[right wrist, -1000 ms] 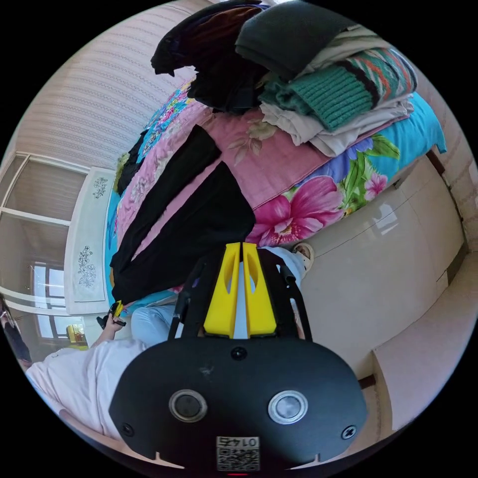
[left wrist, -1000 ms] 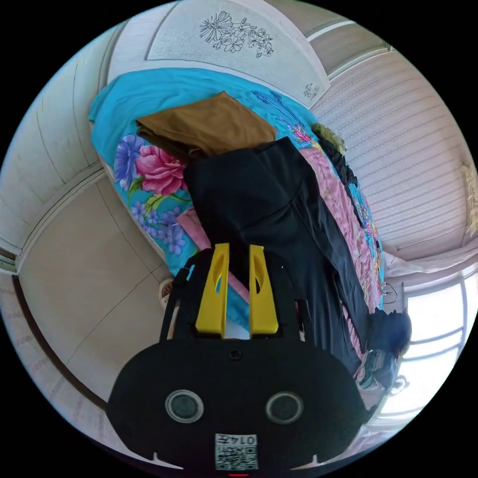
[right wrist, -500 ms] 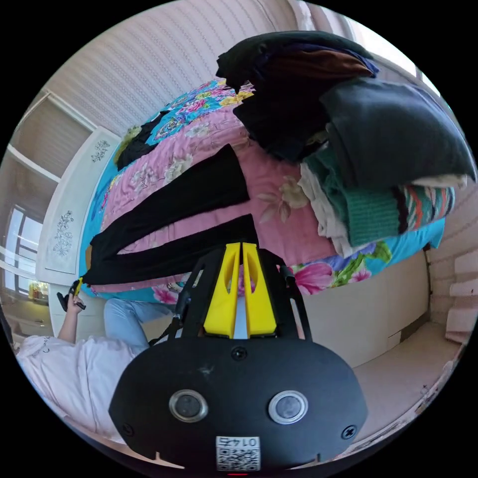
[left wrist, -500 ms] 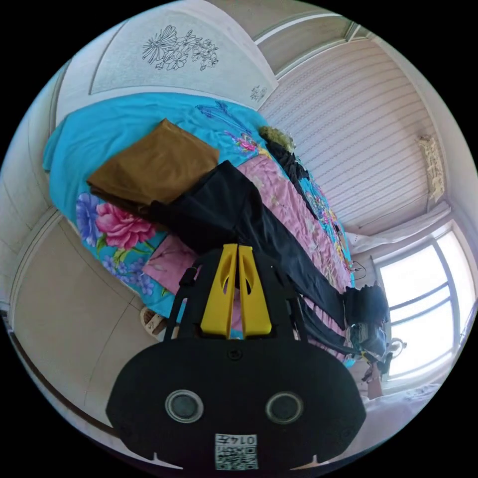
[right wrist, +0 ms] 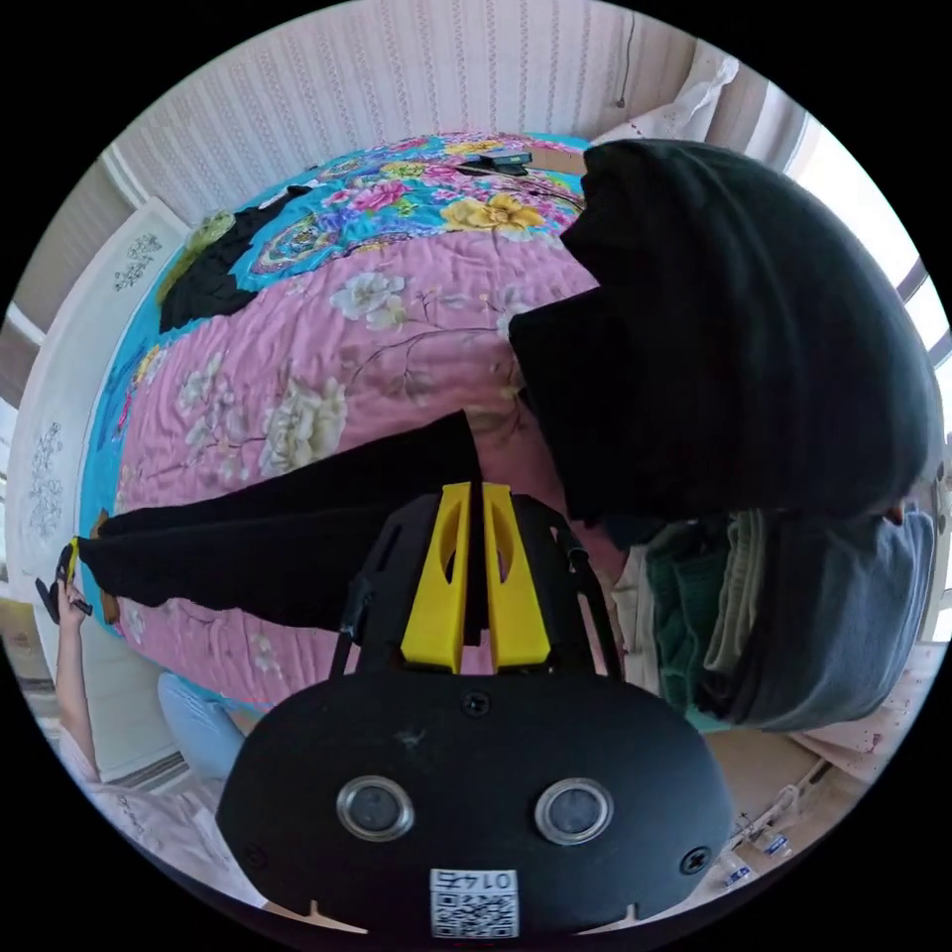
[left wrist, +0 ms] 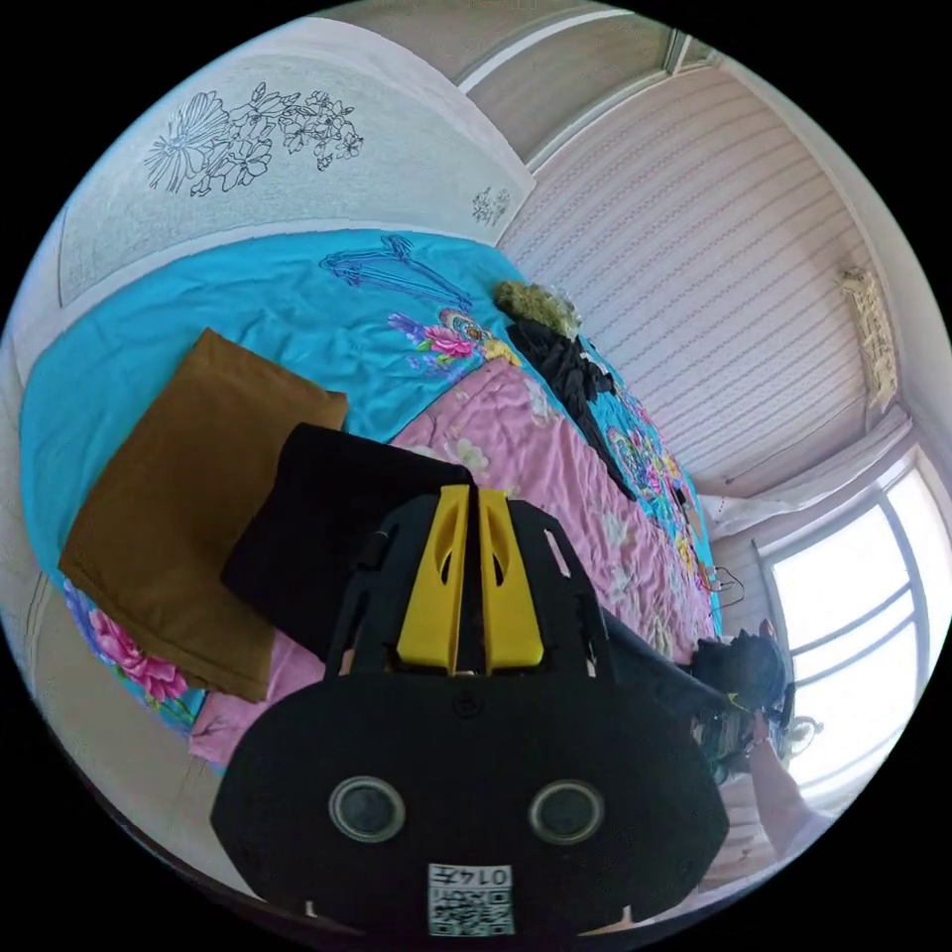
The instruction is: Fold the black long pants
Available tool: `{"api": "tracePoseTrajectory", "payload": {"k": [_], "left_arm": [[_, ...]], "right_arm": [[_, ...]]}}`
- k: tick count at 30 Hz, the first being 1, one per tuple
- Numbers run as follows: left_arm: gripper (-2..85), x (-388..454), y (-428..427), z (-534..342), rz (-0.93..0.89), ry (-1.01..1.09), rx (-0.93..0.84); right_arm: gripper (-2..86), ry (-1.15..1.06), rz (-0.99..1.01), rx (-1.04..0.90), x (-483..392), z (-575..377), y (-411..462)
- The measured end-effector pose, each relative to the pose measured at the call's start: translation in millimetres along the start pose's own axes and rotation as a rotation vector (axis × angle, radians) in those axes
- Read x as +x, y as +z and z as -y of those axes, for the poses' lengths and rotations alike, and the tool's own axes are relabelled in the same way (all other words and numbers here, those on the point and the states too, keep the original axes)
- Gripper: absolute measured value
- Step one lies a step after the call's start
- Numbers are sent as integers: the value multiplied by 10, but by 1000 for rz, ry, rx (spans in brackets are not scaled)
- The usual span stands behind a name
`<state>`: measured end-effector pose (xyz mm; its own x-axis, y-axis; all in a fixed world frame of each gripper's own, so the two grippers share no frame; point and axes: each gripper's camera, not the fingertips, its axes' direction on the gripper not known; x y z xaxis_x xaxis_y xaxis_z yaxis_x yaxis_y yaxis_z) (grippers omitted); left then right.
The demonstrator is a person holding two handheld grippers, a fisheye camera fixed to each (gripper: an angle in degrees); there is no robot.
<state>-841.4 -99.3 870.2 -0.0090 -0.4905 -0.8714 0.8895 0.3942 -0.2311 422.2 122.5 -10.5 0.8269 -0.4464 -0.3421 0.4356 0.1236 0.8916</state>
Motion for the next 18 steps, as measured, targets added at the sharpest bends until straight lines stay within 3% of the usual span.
{"api": "tracePoseTrajectory", "payload": {"k": [4, 10, 14, 18], "left_arm": [[73, 35, 173, -21, 130, -30, -9], [76, -144, 13, -457, 70, 22, -32], [84, -412, 112, -915, 78, -81, -90], [99, -430, 429, -1131, -44, -207, -85]], "right_arm": [[136, 27, 26, -107, 25, -63, 388], [127, 112, 273, 146, 438, -1208, 341], [113, 328, 421, 252, 792, -2146, 567], [135, 519, 533, 315, 1006, -2383, 851]]}}
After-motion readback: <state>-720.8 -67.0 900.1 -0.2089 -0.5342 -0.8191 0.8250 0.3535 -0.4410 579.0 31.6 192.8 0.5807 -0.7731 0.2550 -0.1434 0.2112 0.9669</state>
